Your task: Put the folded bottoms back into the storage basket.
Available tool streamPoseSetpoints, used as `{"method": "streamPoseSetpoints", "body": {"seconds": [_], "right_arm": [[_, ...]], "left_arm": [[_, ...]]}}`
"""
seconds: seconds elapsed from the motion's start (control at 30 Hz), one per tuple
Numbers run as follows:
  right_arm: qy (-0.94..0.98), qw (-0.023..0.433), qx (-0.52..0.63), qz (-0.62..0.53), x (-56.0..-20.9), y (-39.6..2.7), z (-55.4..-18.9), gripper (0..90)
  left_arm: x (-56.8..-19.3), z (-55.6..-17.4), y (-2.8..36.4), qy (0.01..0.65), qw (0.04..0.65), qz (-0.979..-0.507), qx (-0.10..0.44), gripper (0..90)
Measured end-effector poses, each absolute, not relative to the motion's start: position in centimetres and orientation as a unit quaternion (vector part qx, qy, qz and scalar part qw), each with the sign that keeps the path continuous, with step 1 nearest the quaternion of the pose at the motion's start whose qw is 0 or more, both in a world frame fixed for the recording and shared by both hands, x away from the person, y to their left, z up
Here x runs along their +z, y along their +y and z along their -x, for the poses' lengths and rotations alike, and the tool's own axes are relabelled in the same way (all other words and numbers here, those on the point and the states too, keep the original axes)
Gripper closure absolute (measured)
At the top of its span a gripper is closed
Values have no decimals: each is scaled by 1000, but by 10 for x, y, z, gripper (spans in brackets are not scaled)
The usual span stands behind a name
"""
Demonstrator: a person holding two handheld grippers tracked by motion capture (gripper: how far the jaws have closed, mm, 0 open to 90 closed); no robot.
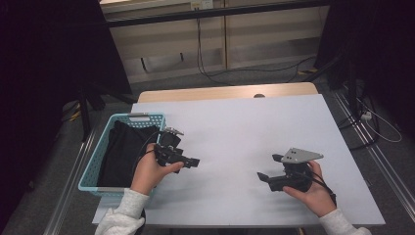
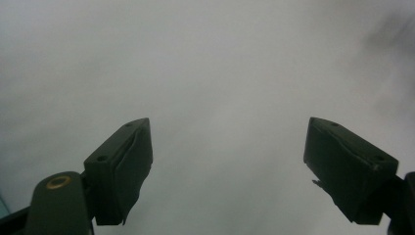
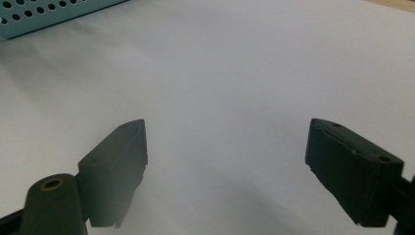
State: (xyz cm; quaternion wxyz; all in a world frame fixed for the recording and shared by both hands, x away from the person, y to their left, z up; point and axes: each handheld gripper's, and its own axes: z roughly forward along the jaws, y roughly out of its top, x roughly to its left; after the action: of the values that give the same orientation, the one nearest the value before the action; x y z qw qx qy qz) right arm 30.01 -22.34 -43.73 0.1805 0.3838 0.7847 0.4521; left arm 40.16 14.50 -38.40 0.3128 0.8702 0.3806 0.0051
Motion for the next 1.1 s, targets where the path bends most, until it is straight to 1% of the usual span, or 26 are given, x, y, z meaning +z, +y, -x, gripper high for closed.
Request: {"method": "streamPoseSetpoints", "body": {"seconds": [0.5, 1.1], "right_arm": [[797, 171, 437, -381, -442, -230, -294, 153], [800, 173, 424, -387, -445, -244, -289, 152]], "left_arm": [[-395, -391, 148, 368, 326, -871, -1, 175], [-406, -383, 153, 375, 338, -863, 2, 172]]}}
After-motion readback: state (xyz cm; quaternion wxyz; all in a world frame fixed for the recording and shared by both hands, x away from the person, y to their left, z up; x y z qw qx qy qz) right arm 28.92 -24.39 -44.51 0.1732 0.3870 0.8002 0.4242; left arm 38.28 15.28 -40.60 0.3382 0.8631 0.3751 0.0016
